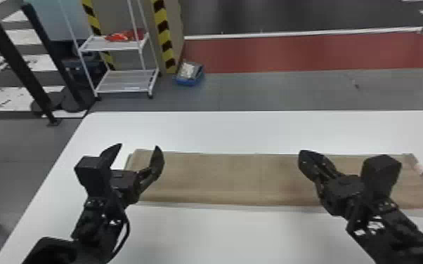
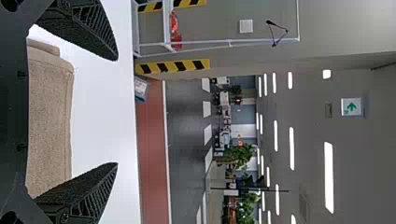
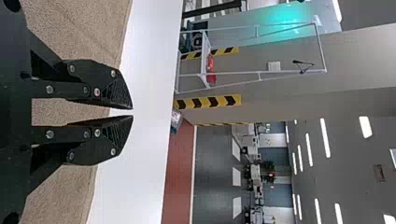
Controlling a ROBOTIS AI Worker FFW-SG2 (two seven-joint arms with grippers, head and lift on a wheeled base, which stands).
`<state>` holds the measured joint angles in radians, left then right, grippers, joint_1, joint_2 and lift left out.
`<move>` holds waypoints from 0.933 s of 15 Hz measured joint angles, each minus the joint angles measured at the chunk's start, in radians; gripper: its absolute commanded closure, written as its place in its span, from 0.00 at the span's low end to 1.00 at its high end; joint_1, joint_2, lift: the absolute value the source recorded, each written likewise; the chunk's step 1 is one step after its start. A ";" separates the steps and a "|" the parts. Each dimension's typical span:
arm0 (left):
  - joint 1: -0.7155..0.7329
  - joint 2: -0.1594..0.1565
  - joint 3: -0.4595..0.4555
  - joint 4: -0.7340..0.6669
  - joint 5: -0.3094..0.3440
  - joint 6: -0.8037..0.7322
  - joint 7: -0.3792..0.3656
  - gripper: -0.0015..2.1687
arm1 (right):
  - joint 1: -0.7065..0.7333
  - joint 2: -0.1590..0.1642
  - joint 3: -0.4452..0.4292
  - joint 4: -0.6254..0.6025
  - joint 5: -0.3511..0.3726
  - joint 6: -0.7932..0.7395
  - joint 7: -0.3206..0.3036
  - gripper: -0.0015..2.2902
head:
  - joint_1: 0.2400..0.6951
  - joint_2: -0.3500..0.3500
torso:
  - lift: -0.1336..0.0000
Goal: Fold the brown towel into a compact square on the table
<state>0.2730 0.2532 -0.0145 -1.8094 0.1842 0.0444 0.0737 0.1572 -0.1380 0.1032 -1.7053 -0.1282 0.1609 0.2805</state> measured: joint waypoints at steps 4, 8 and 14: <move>-0.001 0.003 0.025 0.005 0.001 0.093 -0.017 0.07 | -0.054 0.001 0.074 0.098 0.018 -0.021 0.001 0.93 | 1.00 0.78 | 0.07; -0.028 0.004 0.044 0.007 0.020 0.259 -0.039 0.10 | -0.050 0.002 0.103 0.118 0.031 -0.035 0.001 0.93 | 1.00 0.82 | 0.07; -0.087 0.016 0.070 0.007 0.029 0.453 -0.052 0.10 | -0.028 0.000 0.099 0.101 0.046 -0.041 0.001 0.93 | 1.00 0.85 | 0.07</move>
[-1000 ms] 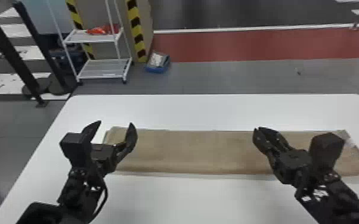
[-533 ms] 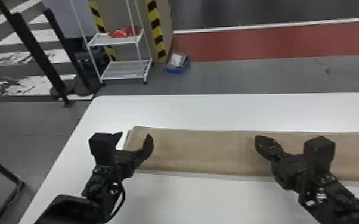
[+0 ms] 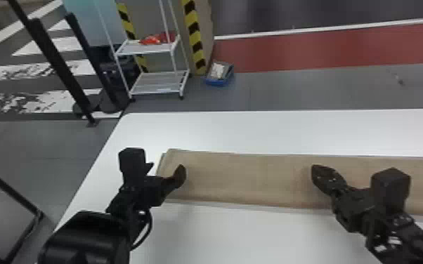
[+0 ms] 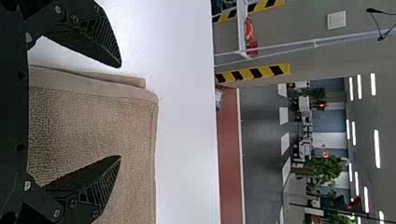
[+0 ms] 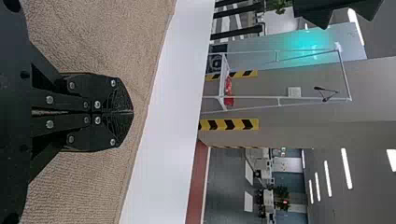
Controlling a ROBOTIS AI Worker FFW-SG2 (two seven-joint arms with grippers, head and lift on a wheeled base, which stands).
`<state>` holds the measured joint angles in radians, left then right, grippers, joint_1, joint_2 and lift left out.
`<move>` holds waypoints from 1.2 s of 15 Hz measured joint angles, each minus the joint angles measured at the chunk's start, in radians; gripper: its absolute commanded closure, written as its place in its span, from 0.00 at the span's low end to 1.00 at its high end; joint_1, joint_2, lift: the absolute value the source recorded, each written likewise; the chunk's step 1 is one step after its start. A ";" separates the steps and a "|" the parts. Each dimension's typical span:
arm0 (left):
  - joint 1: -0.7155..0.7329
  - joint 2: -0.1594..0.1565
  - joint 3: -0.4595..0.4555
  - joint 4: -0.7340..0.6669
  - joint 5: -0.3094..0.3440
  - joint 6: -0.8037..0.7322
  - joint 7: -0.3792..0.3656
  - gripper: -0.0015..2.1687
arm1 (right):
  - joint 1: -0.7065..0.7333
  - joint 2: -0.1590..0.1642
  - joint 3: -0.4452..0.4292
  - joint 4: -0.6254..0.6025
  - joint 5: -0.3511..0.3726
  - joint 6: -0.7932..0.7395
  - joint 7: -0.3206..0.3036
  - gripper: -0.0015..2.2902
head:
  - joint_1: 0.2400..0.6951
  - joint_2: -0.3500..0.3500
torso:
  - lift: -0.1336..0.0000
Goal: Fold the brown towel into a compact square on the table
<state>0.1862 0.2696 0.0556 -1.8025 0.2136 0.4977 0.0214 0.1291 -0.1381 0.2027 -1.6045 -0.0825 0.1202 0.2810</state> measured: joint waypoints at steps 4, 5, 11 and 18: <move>-0.044 0.007 0.002 0.027 0.000 0.055 -0.008 0.19 | 0.001 0.000 0.000 -0.003 0.001 -0.010 0.000 0.93 | 1.00 0.86 | 0.07; -0.057 0.009 0.003 0.035 0.000 0.067 -0.013 0.28 | 0.001 0.000 0.001 -0.003 0.003 -0.012 0.000 0.93 | 1.00 0.86 | 0.07; -0.093 0.010 0.039 0.045 0.025 0.219 -0.054 0.34 | 0.001 0.000 -0.002 -0.008 0.009 -0.026 0.000 0.93 | 1.00 0.87 | 0.07; -0.051 0.010 0.070 -0.072 0.084 0.204 -0.040 0.64 | 0.000 0.001 0.006 -0.012 0.009 -0.026 -0.003 0.93 | 1.00 0.87 | 0.07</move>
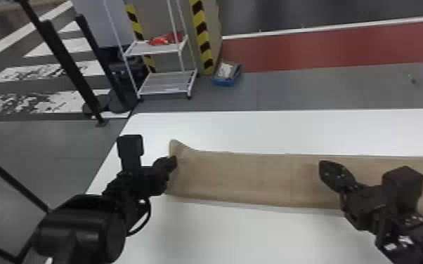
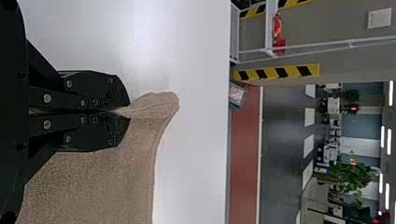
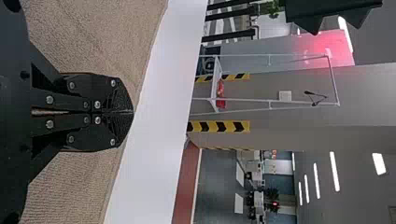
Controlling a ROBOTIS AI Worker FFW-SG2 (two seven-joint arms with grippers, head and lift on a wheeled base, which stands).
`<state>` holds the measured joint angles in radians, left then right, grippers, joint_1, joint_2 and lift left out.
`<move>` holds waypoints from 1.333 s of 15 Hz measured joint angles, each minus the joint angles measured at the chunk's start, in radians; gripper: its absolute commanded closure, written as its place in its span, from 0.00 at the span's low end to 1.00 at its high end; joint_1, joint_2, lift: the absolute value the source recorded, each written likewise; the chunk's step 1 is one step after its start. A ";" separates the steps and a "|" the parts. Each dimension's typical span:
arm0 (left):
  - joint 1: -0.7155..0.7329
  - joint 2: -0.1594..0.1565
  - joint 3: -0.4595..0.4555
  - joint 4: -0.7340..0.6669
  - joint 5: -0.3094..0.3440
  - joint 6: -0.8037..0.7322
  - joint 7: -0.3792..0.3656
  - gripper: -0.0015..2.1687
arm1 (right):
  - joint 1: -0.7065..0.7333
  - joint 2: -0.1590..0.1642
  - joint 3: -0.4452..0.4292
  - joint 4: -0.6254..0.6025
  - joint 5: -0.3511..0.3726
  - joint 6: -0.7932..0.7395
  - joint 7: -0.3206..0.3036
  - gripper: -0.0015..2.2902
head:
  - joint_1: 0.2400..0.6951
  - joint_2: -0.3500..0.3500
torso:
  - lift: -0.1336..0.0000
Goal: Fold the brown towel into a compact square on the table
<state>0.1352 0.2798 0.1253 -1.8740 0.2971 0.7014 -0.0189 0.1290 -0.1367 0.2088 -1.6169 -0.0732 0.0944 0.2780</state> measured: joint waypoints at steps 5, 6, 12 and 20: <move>-0.002 -0.014 0.017 -0.229 0.116 0.215 0.013 0.64 | 0.014 0.004 0.002 -0.025 0.004 -0.001 -0.011 0.93 | 1.00 0.81 | 0.07; -0.013 -0.029 0.012 -0.261 0.138 0.284 0.028 0.64 | 0.031 0.003 -0.011 -0.049 0.004 -0.005 -0.012 0.93 | 1.00 0.77 | 0.07; -0.088 -0.135 -0.207 -0.276 0.141 0.370 0.156 0.64 | 0.202 -0.024 -0.198 -0.220 -0.041 -0.056 0.004 0.71 | 1.00 0.45 | 0.07; -0.192 -0.252 -0.582 0.002 -0.018 0.118 0.292 0.39 | 0.344 -0.061 -0.475 -0.239 -0.215 -0.207 0.064 0.02 | 1.00 0.00 | 0.07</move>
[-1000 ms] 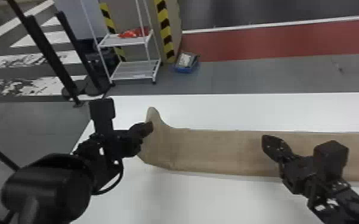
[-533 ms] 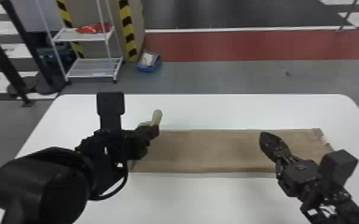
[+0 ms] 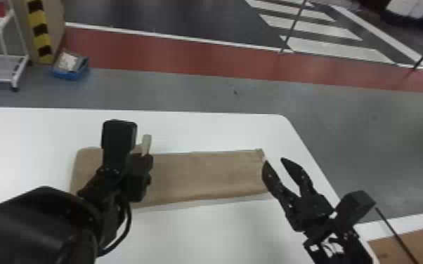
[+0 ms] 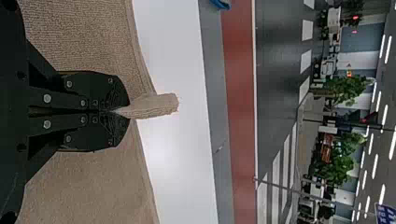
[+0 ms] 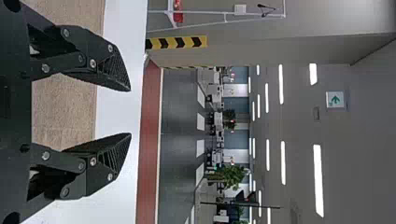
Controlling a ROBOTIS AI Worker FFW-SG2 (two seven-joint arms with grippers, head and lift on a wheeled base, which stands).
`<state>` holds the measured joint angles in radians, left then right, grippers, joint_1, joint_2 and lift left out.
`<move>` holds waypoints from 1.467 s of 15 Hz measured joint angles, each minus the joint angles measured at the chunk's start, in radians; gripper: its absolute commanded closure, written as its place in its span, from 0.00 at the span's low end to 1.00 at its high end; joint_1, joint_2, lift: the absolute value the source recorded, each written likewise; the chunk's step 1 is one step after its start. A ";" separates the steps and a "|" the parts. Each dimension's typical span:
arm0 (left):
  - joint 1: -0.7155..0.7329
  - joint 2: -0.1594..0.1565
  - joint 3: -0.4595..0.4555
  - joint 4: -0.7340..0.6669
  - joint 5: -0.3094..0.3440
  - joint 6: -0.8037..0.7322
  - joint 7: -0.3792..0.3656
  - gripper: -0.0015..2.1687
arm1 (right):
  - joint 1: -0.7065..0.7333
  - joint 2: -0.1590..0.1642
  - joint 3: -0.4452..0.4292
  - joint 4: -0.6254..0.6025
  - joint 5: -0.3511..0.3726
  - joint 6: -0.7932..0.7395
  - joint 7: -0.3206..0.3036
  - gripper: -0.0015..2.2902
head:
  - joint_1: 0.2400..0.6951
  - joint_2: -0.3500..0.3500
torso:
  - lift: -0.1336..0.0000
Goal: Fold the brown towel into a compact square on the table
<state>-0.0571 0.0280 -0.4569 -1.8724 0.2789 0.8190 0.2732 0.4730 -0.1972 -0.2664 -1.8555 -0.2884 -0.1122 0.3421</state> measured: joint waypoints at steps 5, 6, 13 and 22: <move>-0.006 -0.027 -0.038 0.079 0.007 -0.098 -0.013 0.02 | -0.015 -0.004 -0.015 0.041 -0.019 -0.020 0.005 0.02 | 1.00 0.00 | 0.07; -0.003 -0.025 -0.033 0.070 0.008 -0.119 -0.003 0.02 | -0.023 -0.003 -0.003 0.042 -0.018 -0.016 0.000 0.03 | 1.00 0.00 | 0.07; 0.128 0.145 0.120 -0.011 -0.038 -0.434 0.021 0.03 | -0.137 0.011 0.219 0.046 0.036 0.141 -0.110 0.18 | 1.00 0.28 | 0.07; 0.278 0.273 0.246 -0.066 -0.094 -0.565 -0.010 0.03 | -0.329 0.072 0.459 0.132 0.175 0.449 -0.183 0.28 | 1.00 0.65 | 0.07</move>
<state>0.2208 0.3008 -0.2106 -1.9385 0.1850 0.2543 0.2636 0.1436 -0.1255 0.1927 -1.7235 -0.1137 0.3367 0.1590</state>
